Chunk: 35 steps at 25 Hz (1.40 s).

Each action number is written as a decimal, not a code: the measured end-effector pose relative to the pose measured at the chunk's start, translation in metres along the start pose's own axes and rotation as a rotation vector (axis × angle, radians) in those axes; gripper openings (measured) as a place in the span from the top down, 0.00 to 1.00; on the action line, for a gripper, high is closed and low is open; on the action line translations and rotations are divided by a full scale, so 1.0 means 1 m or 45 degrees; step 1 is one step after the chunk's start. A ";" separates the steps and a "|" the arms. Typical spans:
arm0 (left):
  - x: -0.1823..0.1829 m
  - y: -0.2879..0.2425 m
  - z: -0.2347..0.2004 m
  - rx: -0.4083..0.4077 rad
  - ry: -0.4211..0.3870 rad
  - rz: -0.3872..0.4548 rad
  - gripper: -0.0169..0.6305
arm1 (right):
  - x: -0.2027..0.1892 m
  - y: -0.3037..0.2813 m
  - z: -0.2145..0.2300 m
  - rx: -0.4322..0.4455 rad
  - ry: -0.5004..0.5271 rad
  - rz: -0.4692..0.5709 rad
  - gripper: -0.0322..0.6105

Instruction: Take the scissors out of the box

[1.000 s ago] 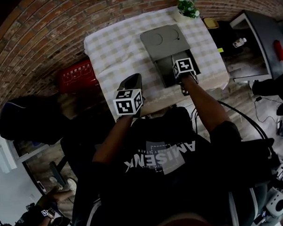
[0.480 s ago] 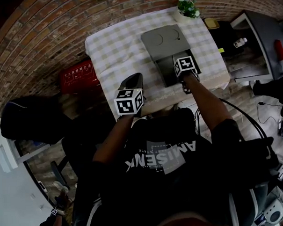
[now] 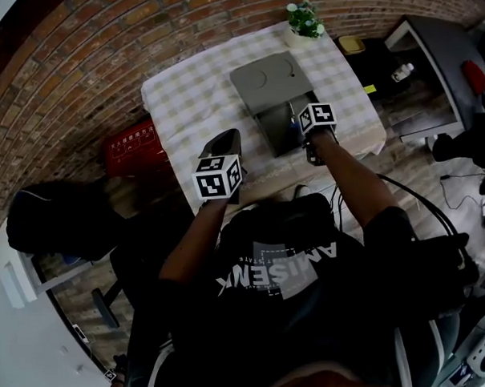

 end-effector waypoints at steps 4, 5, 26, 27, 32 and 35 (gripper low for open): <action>0.000 -0.007 0.014 0.000 -0.008 0.001 0.95 | -0.003 0.013 0.007 0.066 -0.025 0.055 0.78; 0.000 -0.009 0.018 0.001 -0.012 0.002 0.95 | -0.004 0.016 0.010 0.084 -0.034 0.072 0.78; 0.012 -0.038 0.096 0.021 -0.002 0.074 0.95 | -0.011 0.100 0.032 0.231 0.228 0.358 0.78; 0.014 -0.039 0.099 0.018 -0.004 0.080 0.95 | -0.010 0.106 0.032 0.218 0.262 0.373 0.78; 0.024 -0.042 0.114 0.027 -0.018 0.127 0.95 | -0.004 0.143 0.031 0.116 0.446 0.463 0.78; 0.027 -0.042 0.117 0.049 -0.031 0.147 0.95 | -0.002 0.165 0.031 0.037 0.536 0.500 0.78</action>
Point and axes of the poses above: the fingertips, and each gripper's own axes: y backward along the fingers, z to its right, x out of its top, the point moved 10 cm from there along y, backward along the fingers, and after that the axes turned 11 degrees about y, right-handed, at the moved point
